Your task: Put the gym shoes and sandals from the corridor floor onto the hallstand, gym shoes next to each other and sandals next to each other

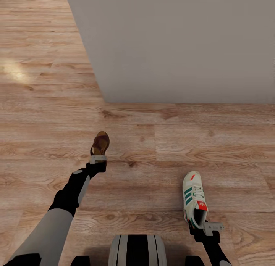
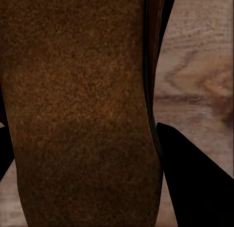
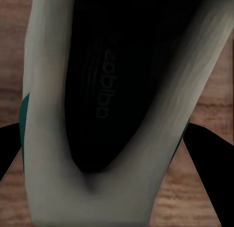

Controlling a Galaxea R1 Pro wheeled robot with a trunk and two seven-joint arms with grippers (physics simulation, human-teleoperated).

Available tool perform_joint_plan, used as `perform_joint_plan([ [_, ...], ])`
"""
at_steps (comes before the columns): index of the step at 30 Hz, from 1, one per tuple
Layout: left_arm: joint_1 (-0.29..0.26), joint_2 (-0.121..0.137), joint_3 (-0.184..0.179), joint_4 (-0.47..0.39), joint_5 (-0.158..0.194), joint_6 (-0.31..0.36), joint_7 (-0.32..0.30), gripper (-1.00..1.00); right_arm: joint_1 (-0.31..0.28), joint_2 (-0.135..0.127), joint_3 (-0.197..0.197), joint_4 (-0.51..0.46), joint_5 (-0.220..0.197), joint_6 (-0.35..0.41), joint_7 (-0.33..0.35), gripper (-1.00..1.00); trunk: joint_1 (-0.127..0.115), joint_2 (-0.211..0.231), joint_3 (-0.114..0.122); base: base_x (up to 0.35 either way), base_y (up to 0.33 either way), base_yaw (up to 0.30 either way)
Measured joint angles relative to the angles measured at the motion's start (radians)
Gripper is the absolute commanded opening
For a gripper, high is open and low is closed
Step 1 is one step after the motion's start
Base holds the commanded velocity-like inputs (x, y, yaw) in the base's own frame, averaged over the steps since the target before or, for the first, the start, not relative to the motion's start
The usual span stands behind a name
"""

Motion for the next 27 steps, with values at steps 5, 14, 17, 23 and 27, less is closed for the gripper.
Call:
perform_joint_plan([
  [5,0.003,0.006,0.004,0.008,-0.002,-0.002,0.000,-1.00,0.000,0.001,0.000,-0.001,0.000,-0.001,0.000,-1.00,-0.002,0.001,0.019,0.000,0.000,0.000],
  [14,0.068,0.017,0.007,0.021,-0.007,-0.053,0.013,-1.00,0.000,0.004,0.000,0.003,0.001,-0.002,-0.003,-1.00,-0.006,0.003,0.054,0.000,0.000,-0.020],
  [17,0.176,0.028,0.010,0.202,-0.008,-0.266,0.055,-1.00,0.004,-0.010,-0.030,0.019,0.000,-0.003,-0.006,-1.00,-0.008,0.004,0.068,0.000,0.000,-0.205],
  [23,0.233,0.047,0.011,0.308,-0.004,-0.456,0.116,-1.00,0.006,-0.013,-0.129,0.079,0.000,-0.004,0.000,-1.00,-0.010,0.005,0.098,0.000,0.000,-0.223],
  [27,0.252,0.059,0.013,0.387,0.000,-0.538,0.127,-1.00,0.007,-0.013,-0.156,0.089,0.001,-0.005,0.003,-1.00,-0.012,0.006,0.117,0.000,0.000,-0.227],
])
